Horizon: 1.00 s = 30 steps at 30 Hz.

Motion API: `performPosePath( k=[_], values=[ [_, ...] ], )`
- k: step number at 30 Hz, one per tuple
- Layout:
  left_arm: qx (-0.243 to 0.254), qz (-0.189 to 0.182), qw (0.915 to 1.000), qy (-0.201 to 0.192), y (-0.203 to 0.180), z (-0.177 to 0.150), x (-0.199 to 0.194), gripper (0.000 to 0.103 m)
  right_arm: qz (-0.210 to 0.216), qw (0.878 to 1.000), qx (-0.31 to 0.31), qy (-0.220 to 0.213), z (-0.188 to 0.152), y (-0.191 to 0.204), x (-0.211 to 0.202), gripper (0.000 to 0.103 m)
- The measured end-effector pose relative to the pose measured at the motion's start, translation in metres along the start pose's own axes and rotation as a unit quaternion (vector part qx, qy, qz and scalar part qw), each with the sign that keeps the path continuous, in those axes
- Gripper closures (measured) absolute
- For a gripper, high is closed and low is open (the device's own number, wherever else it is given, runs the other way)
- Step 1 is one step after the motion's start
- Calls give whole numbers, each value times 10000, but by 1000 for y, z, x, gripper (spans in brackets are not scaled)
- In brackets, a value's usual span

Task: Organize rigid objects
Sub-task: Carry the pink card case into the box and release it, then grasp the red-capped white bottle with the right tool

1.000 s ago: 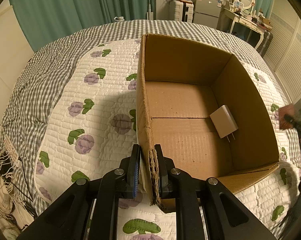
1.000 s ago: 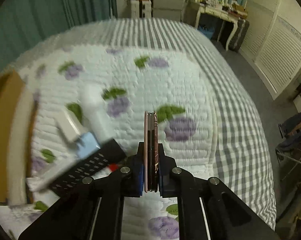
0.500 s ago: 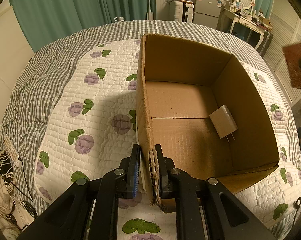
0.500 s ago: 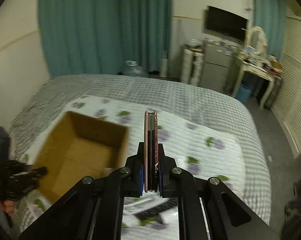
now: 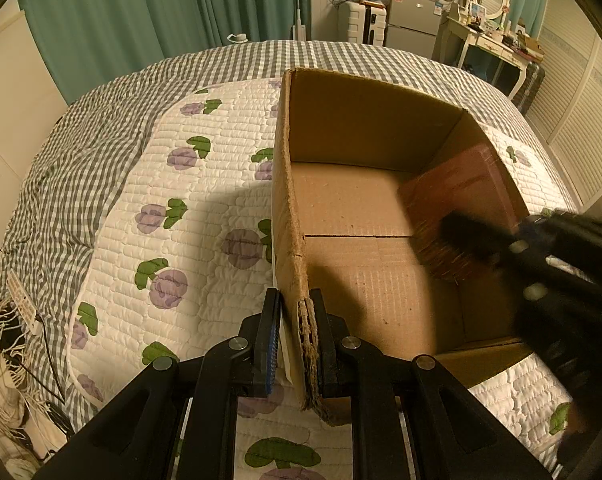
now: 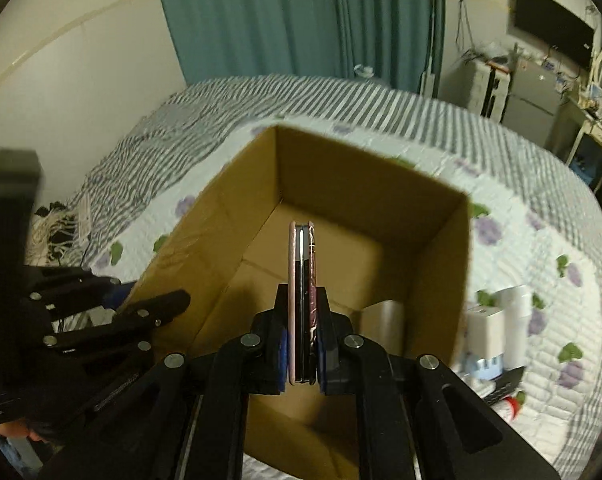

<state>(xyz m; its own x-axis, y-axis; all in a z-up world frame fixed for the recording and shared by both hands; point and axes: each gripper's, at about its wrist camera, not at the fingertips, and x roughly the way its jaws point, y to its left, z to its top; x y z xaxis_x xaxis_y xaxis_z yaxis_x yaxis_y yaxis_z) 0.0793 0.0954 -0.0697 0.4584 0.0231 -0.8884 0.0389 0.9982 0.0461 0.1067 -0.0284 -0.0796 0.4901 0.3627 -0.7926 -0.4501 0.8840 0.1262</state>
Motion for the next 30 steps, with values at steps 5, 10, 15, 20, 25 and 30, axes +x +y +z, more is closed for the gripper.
performPosePath(
  k=[5,10,15,20,25,30],
  values=[
    [-4,-2,10000,1,0,0,0,89,-89,9999,-88,104,-6,5,8,93],
    [9,-2,10000,8,-2,0,1,89,-274,9995,-21,-132,-2,2,-8,35],
    [19,-23,10000,15,-2,3,0,89,-479,9972,276,-506,8,-18,-46,33],
    [19,-36,10000,23,-2,3,-1,89,-1117,9886,651,-769,9,-57,-89,25],
    [23,-34,10000,21,-1,3,-1,89,-1677,9756,1199,-755,-7,-110,-113,24],
    [21,-27,10000,21,-1,3,-1,89,-2220,9573,1791,-471,-41,-164,-114,24]
  ],
)
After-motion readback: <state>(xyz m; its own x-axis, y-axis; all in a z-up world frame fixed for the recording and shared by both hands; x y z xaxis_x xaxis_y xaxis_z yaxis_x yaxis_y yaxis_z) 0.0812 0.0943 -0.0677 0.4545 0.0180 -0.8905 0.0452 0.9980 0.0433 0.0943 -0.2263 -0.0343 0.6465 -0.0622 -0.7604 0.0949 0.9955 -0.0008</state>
